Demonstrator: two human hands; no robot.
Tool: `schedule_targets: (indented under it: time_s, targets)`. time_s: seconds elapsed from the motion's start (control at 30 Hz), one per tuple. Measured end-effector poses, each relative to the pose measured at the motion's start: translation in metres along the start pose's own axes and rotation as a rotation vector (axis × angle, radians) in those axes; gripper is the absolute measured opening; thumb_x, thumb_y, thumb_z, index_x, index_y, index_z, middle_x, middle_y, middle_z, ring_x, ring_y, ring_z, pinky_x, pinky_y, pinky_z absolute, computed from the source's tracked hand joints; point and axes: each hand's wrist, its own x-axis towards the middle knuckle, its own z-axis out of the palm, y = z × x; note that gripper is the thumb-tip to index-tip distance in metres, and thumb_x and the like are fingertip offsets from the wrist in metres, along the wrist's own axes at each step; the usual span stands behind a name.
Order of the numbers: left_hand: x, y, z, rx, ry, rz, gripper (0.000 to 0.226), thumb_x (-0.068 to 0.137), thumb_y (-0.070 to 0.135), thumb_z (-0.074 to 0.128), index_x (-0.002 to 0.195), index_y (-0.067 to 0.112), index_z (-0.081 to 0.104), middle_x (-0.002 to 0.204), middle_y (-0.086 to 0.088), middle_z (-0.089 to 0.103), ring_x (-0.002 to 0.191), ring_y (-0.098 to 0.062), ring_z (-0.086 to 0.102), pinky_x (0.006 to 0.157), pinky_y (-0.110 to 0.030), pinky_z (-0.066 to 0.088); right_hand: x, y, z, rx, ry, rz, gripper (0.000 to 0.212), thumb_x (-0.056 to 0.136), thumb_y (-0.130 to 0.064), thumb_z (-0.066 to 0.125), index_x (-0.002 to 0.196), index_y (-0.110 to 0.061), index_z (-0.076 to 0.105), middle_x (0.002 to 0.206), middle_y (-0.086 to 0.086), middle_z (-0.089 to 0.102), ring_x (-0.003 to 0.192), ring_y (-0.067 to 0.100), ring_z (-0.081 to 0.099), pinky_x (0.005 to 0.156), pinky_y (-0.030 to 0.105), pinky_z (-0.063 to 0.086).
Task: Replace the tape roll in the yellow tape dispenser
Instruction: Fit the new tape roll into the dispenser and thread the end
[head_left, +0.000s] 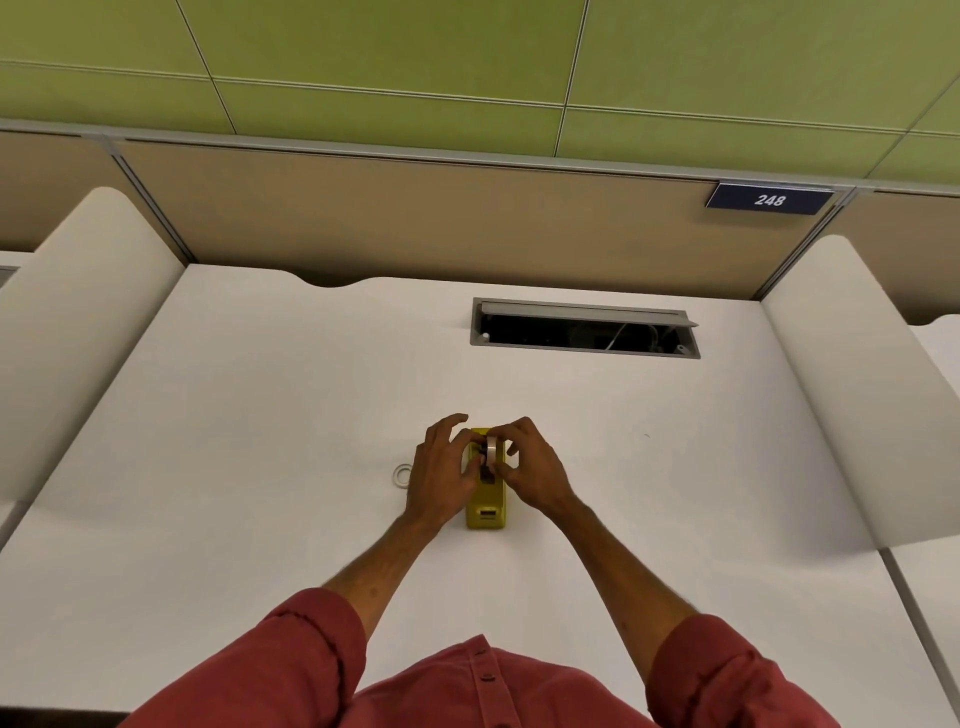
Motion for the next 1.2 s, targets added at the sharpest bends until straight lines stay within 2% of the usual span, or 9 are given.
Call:
schedule_targets:
  time_s: [0.2,0.53,0.77,0.9,1.2]
  targets:
    - [0.003,-0.003,0.000,0.032,-0.018,0.022,0.032,0.104,0.024,0.064,0.135,0.020,0.067,0.160,0.006,0.049,0.154,-0.016,0.041,0.120,-0.035,0.043,0.003,0.002,0.003,0.004,-0.017,0.003,0.040,0.094,-0.012,0.073,0.134,-0.016,0.069,0.127,0.003,0.065,0.107,0.024,0.071,0.092,0.045,0.059]
    - [0.003,-0.004,0.004,0.059,-0.041,0.004,0.035,0.104,0.027,0.063,0.139,0.020,0.065,0.161,0.006,0.048,0.152,-0.016,0.043,0.118,-0.035,0.046,0.002,0.009,0.007,-0.010,-0.012,0.040,0.041,0.096,-0.018,0.074,0.137,-0.016,0.068,0.133,0.006,0.058,0.115,0.026,0.065,0.091,0.046,0.059]
    - [0.004,-0.002,0.003,0.052,-0.082,-0.001,0.040,0.102,0.025,0.065,0.142,0.021,0.062,0.165,0.006,0.043,0.150,-0.018,0.046,0.118,-0.039,0.049,0.002,0.011,0.010,-0.070,-0.025,0.059,0.044,0.098,-0.023,0.073,0.141,-0.021,0.066,0.134,0.008,0.055,0.124,0.025,0.058,0.095,0.047,0.056]
    - [-0.002,-0.002,0.006,0.018,-0.070,-0.006,0.048,0.104,0.024,0.064,0.151,0.020,0.055,0.164,0.004,0.044,0.150,-0.018,0.047,0.119,-0.037,0.050,0.003,0.011,0.011,-0.095,-0.032,0.060,0.046,0.098,-0.027,0.074,0.143,-0.023,0.065,0.134,0.008,0.054,0.124,0.025,0.056,0.097,0.045,0.056]
    - [-0.012,-0.005,0.004,-0.012,-0.108,0.005,0.054,0.103,0.028,0.066,0.154,0.023,0.050,0.166,0.004,0.041,0.154,-0.018,0.042,0.123,-0.038,0.047,-0.006,0.011,0.015,-0.108,-0.046,0.062,0.049,0.098,-0.032,0.075,0.145,-0.026,0.064,0.136,0.007,0.053,0.125,0.024,0.056,0.097,0.045,0.056]
